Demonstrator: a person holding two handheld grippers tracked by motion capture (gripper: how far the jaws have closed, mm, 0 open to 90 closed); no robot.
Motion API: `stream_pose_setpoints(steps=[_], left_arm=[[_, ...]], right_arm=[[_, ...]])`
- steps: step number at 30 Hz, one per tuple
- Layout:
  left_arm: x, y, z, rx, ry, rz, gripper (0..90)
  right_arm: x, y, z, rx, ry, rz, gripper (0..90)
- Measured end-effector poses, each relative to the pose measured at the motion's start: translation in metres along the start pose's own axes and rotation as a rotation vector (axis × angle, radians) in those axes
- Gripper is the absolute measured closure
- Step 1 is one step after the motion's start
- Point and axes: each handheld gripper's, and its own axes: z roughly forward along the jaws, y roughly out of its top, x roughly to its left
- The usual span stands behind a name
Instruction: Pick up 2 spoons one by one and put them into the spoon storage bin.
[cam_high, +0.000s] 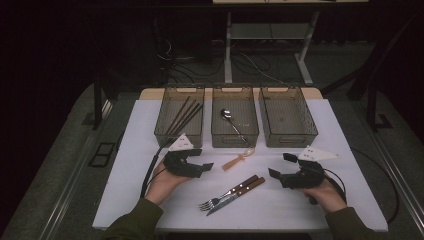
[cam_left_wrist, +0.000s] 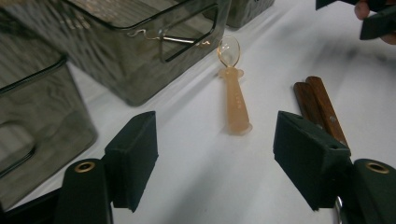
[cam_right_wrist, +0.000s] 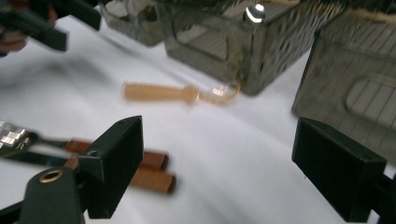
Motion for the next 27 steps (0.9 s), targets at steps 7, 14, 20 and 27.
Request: stream_pose_setpoints(steps=[7,14,20,27], left_arm=[[-0.004,0.010,0.018,0.011,-0.019,0.016,39.3],[-0.005,0.019,0.035,0.022,-0.030,0.028,45.6],[-0.008,0.025,0.055,0.048,-0.050,0.024,52.9],[-0.016,0.023,0.069,0.090,-0.061,0.033,58.3]], right_arm=[[-0.002,-0.019,-0.015,-0.013,-0.002,0.009,16.2],[-0.003,-0.028,-0.023,-0.027,0.003,0.021,16.2],[-0.002,-0.028,-0.022,-0.025,0.005,0.015,16.2],[-0.002,-0.027,-0.022,-0.031,0.010,0.018,16.2]])
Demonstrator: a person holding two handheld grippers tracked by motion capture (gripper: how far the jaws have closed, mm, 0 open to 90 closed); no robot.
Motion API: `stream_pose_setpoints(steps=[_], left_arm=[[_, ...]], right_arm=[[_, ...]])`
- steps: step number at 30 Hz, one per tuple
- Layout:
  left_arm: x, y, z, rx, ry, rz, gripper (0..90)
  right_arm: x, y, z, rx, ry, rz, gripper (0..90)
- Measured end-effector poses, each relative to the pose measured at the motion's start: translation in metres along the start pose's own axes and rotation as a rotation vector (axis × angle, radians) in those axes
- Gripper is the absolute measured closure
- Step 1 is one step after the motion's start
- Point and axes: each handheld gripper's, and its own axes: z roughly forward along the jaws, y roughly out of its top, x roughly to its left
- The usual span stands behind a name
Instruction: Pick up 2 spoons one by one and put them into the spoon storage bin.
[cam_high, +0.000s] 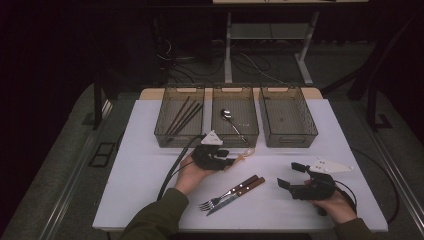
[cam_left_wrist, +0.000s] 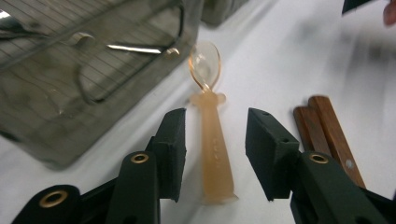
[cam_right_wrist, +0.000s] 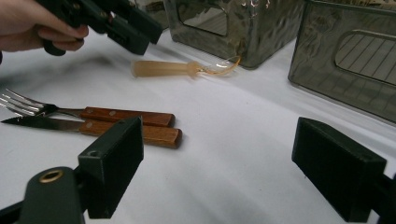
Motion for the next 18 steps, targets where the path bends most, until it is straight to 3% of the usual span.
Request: stream_pose_setpoints(steps=[5,12,18], left_arm=[[-0.006,-0.003,0.007,0.065,0.036,0.055,59.7],[-0.008,-0.008,0.011,0.108,0.046,0.063,62.4],[-0.010,-0.010,0.012,0.112,0.074,0.082,66.5]], right_arm=[[0.000,0.000,0.000,-0.003,-0.005,-0.004,16.2],[0.002,-0.001,0.001,0.015,-0.001,-0.016,16.2],[0.002,-0.001,0.001,0.015,-0.001,-0.018,16.2]])
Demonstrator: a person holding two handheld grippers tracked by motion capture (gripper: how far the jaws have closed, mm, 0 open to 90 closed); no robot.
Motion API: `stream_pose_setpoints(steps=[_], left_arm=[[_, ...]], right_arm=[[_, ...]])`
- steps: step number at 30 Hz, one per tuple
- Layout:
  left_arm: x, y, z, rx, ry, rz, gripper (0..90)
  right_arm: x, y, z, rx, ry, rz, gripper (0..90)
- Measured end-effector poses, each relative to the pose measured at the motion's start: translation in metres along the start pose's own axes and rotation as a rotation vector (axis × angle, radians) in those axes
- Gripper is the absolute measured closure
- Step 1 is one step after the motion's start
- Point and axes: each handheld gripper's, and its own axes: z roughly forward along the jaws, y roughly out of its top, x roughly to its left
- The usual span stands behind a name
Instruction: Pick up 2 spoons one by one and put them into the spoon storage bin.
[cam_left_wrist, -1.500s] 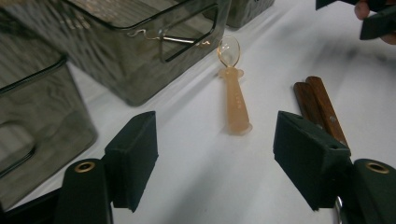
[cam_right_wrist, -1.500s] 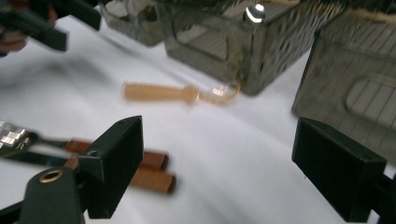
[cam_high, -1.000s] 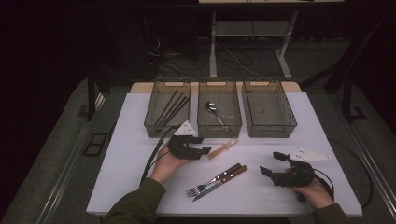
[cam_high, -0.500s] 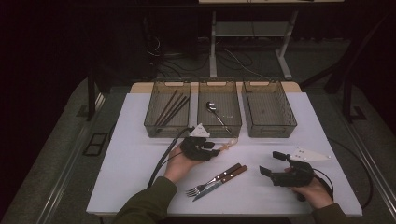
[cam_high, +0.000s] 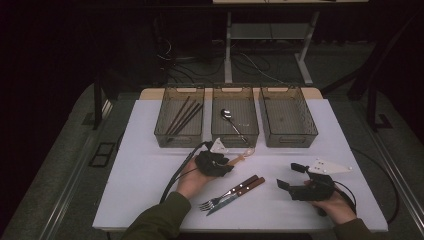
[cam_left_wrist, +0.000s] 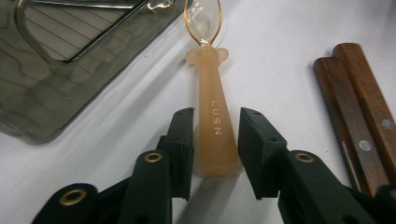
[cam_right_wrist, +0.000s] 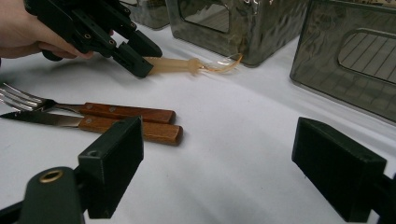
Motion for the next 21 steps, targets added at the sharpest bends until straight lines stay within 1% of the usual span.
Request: stream_pose_setpoints(steps=[2,4,5,8,13,19,20,21], left_arm=[[-0.0017,0.0004,0.0002,0.003,0.009,0.008,67.6],[-0.0022,0.0005,0.0000,0.007,0.010,0.015,70.7],[-0.0028,0.0004,0.0000,0.006,0.010,0.008,71.7],[-0.0022,0.0006,0.0000,0.007,0.009,0.014,72.8],[-0.0016,0.0006,-0.0001,0.007,0.005,0.008,73.6],[0.0008,0.0001,-0.0012,0.004,-0.010,0.005,73.7],[0.0006,0.0001,-0.0017,0.001,-0.014,-0.003,73.7],[0.0013,0.0004,-0.0029,-0.001,-0.020,0.001,73.7]], right_arm=[[0.0000,-0.0001,-0.0003,0.000,0.000,0.000,16.2],[-0.0001,-0.0001,-0.0003,0.000,-0.001,0.000,16.2],[0.0000,-0.0001,-0.0001,-0.001,-0.001,0.001,16.2],[0.0005,-0.0002,0.0004,0.002,-0.002,0.001,16.2],[0.0006,-0.0005,0.0014,0.006,0.002,-0.001,16.3],[0.0010,-0.0007,0.0021,0.008,0.004,-0.001,16.2],[0.0009,-0.0008,0.0020,0.007,0.005,-0.002,16.2],[0.0008,-0.0008,0.0019,0.008,0.005,-0.002,16.3]])
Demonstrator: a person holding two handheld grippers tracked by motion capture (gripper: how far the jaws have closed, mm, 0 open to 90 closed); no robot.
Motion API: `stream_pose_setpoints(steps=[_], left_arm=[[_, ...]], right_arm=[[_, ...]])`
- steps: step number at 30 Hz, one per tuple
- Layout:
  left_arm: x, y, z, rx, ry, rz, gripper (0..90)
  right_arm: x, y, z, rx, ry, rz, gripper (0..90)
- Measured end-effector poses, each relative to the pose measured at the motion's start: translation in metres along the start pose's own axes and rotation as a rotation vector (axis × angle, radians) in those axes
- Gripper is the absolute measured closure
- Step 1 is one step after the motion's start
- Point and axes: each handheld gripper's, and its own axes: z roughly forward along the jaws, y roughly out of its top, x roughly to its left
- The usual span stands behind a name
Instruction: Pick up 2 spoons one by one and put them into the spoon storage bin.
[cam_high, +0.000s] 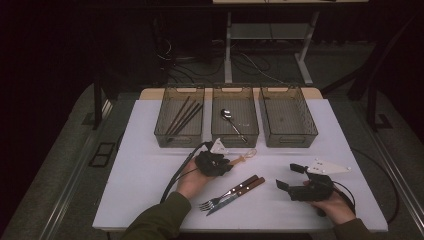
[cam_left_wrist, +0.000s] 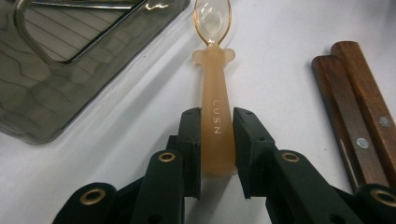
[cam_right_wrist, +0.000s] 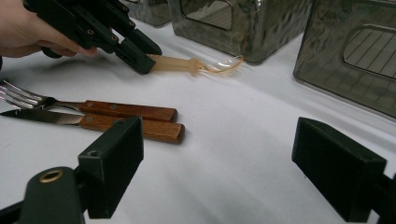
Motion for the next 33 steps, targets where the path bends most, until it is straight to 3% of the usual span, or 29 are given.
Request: stream_pose_setpoints(steps=[8,11,22,27,32,33], left_arm=[[0.000,0.009,-0.021,-0.065,-0.045,-0.004,73.8],[0.002,0.016,-0.031,-0.073,-0.057,0.012,73.7],[0.016,0.041,-0.049,-0.127,-0.101,0.028,73.7],[0.024,0.061,-0.056,-0.136,-0.079,0.051,73.7],[0.038,0.081,-0.058,-0.129,-0.047,0.052,73.7],[0.041,0.085,-0.057,-0.134,-0.042,0.037,73.6]], right_arm=[[-0.001,0.000,0.000,-0.001,-0.001,0.004,16.2],[-0.001,0.000,0.000,-0.001,-0.002,0.006,16.2],[0.000,-0.001,0.001,0.006,0.004,0.023,16.3],[-0.001,-0.001,0.001,0.000,0.000,0.013,16.2],[-0.001,-0.001,0.002,0.000,0.001,0.012,16.2],[-0.001,-0.001,0.002,0.000,0.000,0.011,16.2]])
